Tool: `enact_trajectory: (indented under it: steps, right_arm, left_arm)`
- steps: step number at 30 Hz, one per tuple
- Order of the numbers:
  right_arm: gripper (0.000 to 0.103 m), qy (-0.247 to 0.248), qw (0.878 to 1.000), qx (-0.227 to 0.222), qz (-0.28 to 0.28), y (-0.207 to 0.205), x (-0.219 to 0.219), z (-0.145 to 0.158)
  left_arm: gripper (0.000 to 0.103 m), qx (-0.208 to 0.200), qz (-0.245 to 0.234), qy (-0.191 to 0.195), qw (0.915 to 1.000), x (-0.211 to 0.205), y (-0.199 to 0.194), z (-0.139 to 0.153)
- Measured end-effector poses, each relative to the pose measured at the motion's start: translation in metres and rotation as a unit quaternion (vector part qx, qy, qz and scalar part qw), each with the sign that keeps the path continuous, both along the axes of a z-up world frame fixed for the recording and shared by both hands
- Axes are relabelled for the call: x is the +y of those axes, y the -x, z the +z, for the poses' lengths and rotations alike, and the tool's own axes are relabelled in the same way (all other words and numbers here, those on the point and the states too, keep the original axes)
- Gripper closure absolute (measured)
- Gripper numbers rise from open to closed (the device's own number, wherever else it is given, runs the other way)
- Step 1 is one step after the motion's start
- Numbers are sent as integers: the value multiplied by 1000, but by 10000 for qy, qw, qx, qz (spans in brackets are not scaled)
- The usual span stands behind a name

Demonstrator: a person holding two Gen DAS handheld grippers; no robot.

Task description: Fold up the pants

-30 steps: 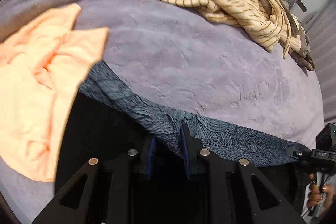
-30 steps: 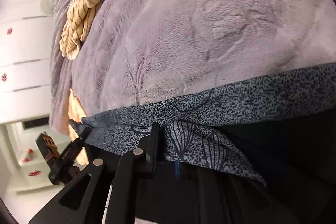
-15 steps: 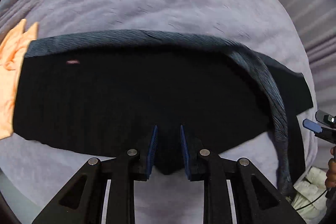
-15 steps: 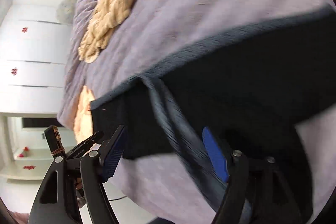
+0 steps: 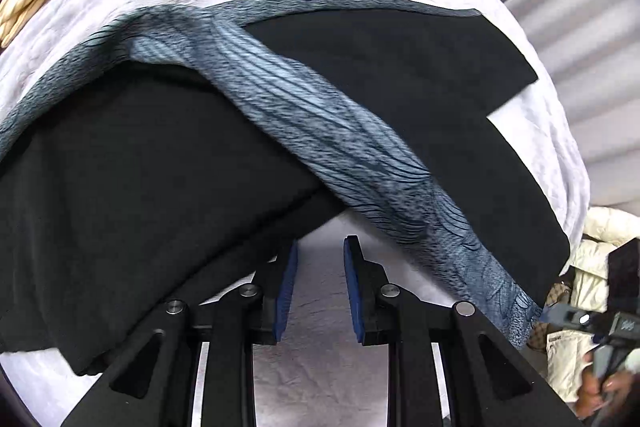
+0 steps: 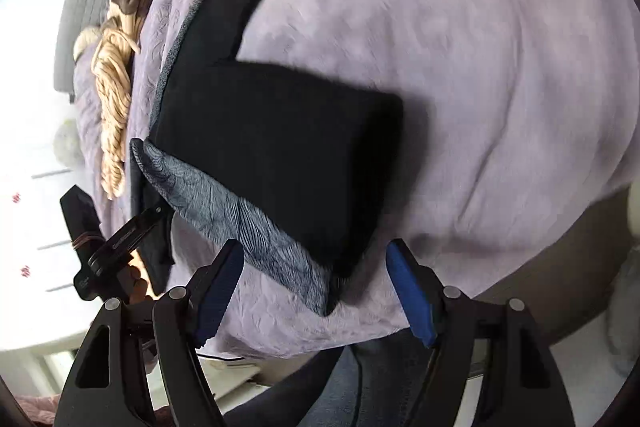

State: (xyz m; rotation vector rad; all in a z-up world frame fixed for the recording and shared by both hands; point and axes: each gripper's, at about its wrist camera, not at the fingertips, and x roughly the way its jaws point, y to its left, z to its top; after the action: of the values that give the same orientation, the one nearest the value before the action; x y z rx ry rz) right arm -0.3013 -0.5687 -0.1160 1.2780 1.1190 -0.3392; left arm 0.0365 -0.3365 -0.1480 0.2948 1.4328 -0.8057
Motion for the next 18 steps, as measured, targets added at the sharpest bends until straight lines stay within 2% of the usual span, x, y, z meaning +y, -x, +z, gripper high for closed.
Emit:
enact_trajectory:
  steps: [3,5,6,7,8,10,13,16,18]
  right_arm:
    - [27,-254,9989,-345,-190,-9,22,-18]
    - [37,-632,9948,-669,-446,-12,27,-37]
    - [47,-785,9933,-660,-537,-14,30,-44]
    - [73,-886,9926,-580,-592,-16,32,-49]
    - [82,-964,9917,-553,-648,-17,33,-49]
    - [86,-927,9897,-851,-677,-21,31,-32]
    - [86,-784,9842,-1479,-569,-31,13,15]
    - [86,-629,9799,-1857,-371,-61,-26,55]
    - [86,-576,9771,-2027,-283,-83,-53,71]
  left_arm:
    - [79,-7,-125,-47,9999,-8,4,-6]
    - [79,24,-89,-49,9999,-15,3,-9]
    - [79,57,-64,-50,10000,-18,3,-10]
    - [79,83,-57,-57,9999,-19,1,-10]
    - [79,100,-54,-53,9999,-20,0,-9]
    - [79,205,3,29,9998,-18,-4,-2]
    - [79,396,195,126,9989,-25,-11,6]
    - [79,270,457,113,9985,-36,-24,18]
    - [79,182,595,81,9980,-41,-35,22]
